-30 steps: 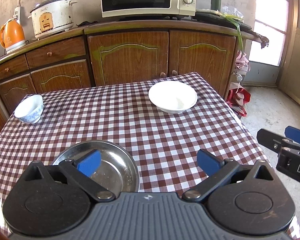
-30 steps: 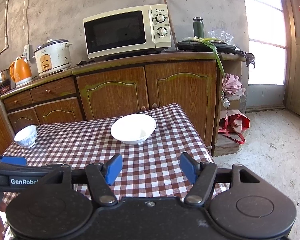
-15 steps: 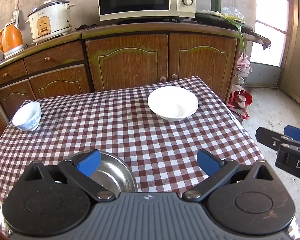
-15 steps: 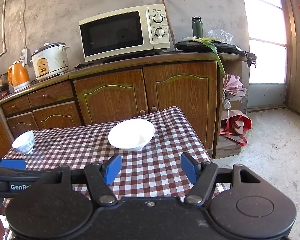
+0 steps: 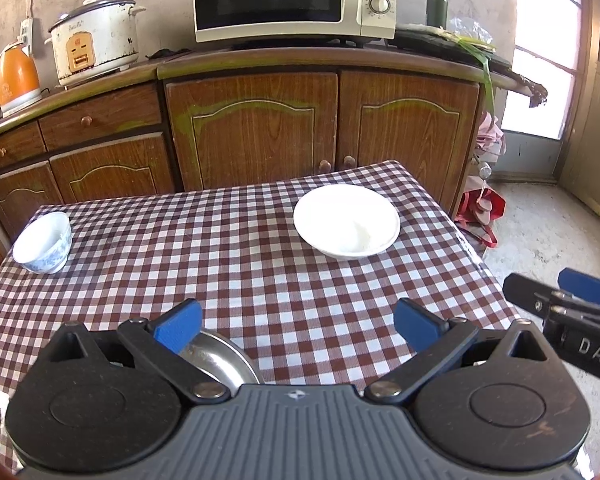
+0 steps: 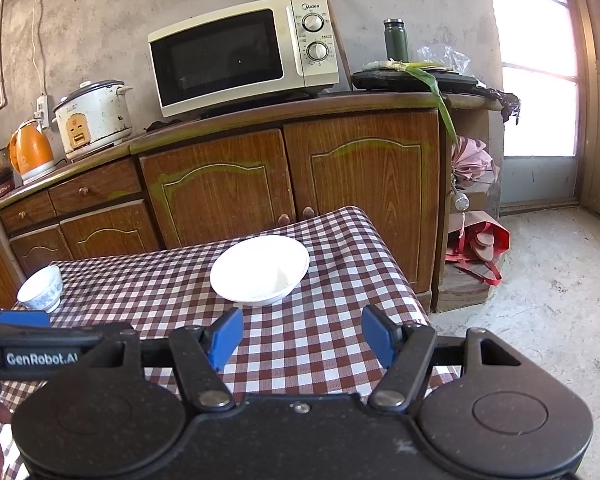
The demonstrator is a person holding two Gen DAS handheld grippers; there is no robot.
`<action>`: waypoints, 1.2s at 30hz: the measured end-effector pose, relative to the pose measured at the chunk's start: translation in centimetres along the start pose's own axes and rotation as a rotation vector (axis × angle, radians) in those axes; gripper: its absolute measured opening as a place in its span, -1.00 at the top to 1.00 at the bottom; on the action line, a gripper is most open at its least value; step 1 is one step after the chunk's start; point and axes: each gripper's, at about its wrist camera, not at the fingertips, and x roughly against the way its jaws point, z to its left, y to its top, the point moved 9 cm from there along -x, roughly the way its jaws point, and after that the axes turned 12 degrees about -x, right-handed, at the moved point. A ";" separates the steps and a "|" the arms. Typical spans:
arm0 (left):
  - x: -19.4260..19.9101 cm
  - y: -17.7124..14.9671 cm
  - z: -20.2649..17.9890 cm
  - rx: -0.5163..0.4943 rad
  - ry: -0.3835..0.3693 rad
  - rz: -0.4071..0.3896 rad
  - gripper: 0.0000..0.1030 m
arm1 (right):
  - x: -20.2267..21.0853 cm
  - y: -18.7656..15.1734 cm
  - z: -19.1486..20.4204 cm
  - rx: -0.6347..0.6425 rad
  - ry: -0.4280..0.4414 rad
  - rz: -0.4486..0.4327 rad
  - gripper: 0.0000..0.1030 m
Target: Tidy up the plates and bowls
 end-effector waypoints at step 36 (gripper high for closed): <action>-5.3 3.0 1.6 -0.029 0.052 0.009 -1.00 | -6.9 2.4 0.6 0.002 0.005 0.035 -0.53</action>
